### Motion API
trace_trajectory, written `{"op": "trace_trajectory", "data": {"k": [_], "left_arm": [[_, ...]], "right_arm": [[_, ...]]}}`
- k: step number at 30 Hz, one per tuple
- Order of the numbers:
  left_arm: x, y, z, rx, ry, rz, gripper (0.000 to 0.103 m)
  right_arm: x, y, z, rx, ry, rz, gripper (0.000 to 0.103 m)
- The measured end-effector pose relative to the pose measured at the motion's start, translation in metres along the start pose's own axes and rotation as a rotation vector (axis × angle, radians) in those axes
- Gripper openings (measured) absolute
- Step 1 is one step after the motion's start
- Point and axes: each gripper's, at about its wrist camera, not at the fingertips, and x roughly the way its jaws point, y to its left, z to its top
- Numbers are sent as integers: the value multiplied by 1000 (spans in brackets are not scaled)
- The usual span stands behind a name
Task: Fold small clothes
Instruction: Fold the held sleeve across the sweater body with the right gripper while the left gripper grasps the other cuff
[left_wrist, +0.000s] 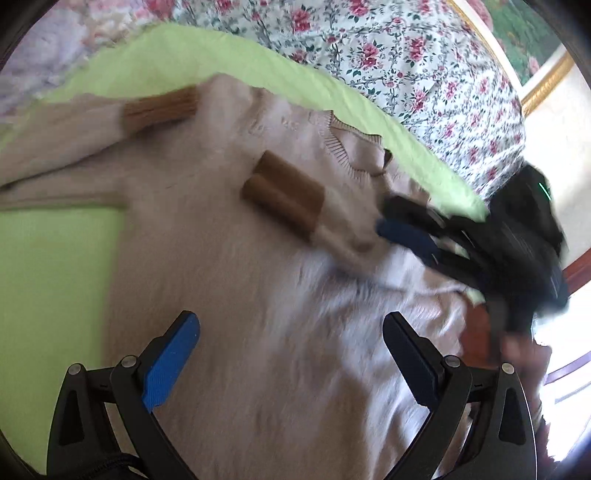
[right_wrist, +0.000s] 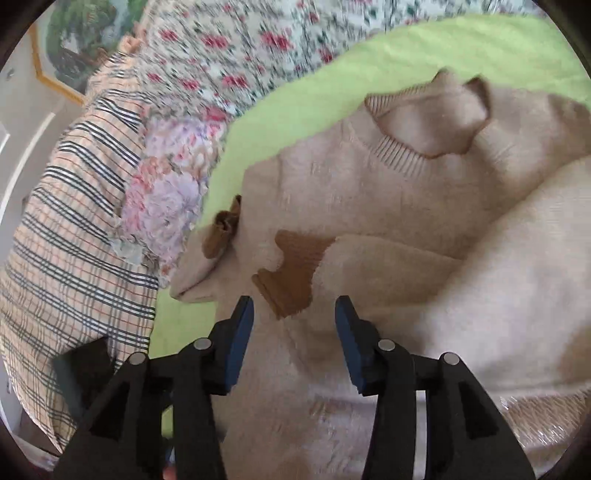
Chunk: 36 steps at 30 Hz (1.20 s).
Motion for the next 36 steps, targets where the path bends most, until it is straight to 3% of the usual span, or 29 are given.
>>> {"op": "trace_trajectory", "data": {"k": [3, 7, 9, 10, 11, 12, 16, 18, 21, 23, 27, 28, 29, 30, 33, 36], "left_arm": [[30, 6, 25, -55, 33, -56, 100], [61, 10, 60, -90, 14, -95, 98], [70, 7, 74, -79, 0, -93, 90], [73, 3, 79, -61, -13, -96, 62], [78, -1, 84, -42, -2, -112, 17], [82, -3, 86, -34, 18, -119, 5], [36, -15, 71, 46, -133, -87, 7], [21, -6, 61, 46, -168, -54, 9], [32, 22, 49, 13, -90, -50, 29], [47, 37, 47, -35, -30, -89, 41], [64, 32, 63, -39, -5, -165, 49], [69, 24, 68, -8, 1, -177, 46], [72, 15, 70, 28, 6, -174, 17], [72, 5, 71, 75, 2, -152, 3], [50, -4, 68, 126, -113, -71, 6], [53, 16, 66, 79, -116, 5, 6]], "right_arm": [[-32, -11, -15, 25, -53, -23, 47], [-67, -31, -36, 67, -118, -92, 47], [-81, -40, -44, 88, -147, -129, 47], [-86, -43, -47, 98, -160, -140, 47], [-93, -47, -48, 110, -175, -150, 47], [-97, -48, -49, 115, -188, -155, 47], [-121, -53, -52, 94, -247, -217, 47], [-134, -61, -52, 90, -272, -284, 47], [-141, -81, -46, 118, -280, -361, 47], [-145, -95, -41, 148, -283, -406, 47], [-154, -124, -27, 196, -291, -489, 47], [-156, -130, -24, 205, -292, -499, 47], [-159, -139, -22, 216, -293, -514, 47], [-160, -144, -19, 225, -289, -524, 47], [-158, -156, -13, 234, -280, -541, 47], [-140, -165, -3, 222, -226, -555, 47]]}}
